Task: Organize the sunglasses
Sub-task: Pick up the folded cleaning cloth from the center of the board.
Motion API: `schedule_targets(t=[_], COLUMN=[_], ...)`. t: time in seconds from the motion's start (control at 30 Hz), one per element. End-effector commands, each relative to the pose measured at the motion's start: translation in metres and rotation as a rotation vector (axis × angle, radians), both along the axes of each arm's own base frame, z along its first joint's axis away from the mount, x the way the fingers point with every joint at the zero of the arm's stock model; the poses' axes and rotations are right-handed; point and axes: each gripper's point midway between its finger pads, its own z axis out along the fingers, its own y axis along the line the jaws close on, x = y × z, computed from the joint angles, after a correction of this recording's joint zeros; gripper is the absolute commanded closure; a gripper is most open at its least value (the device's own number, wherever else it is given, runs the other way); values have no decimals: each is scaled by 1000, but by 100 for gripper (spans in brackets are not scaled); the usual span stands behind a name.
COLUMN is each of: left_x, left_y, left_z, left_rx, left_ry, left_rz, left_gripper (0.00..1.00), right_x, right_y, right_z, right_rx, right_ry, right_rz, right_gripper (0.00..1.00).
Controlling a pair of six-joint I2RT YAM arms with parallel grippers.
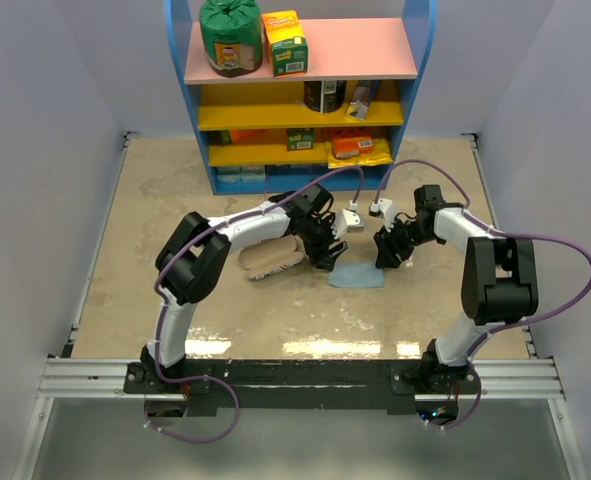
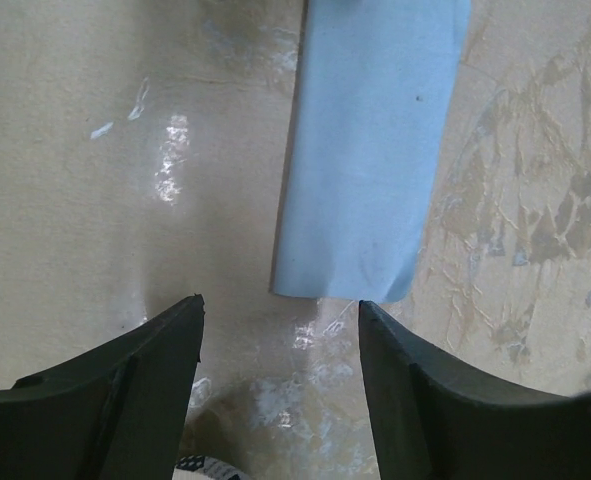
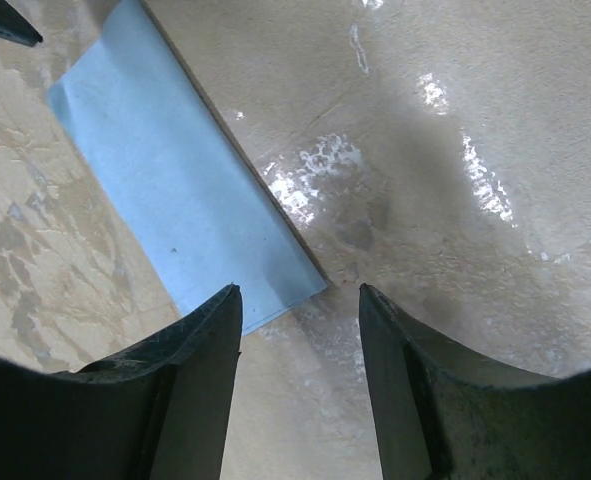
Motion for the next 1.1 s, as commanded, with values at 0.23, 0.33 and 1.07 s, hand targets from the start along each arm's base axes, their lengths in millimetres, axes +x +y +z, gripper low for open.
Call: schedule_targets(t=[0.23,0.33,1.07], left_x=[4,3,-3], left_y=[-5,-6,-8], left_z=[0,-1,-1], left_rx=[-30,-32,-49], left_ry=[22,26,58], left_rz=[-11,-14,-26], left_gripper=[34,34,35], right_x=[9,7,1], right_y=[-2,-2,6], right_z=[-11,-16,-16], right_rx=[-39,-49,-70], right_ry=[15,22,13], right_rz=[8,19,41], right_gripper=[48,50,100])
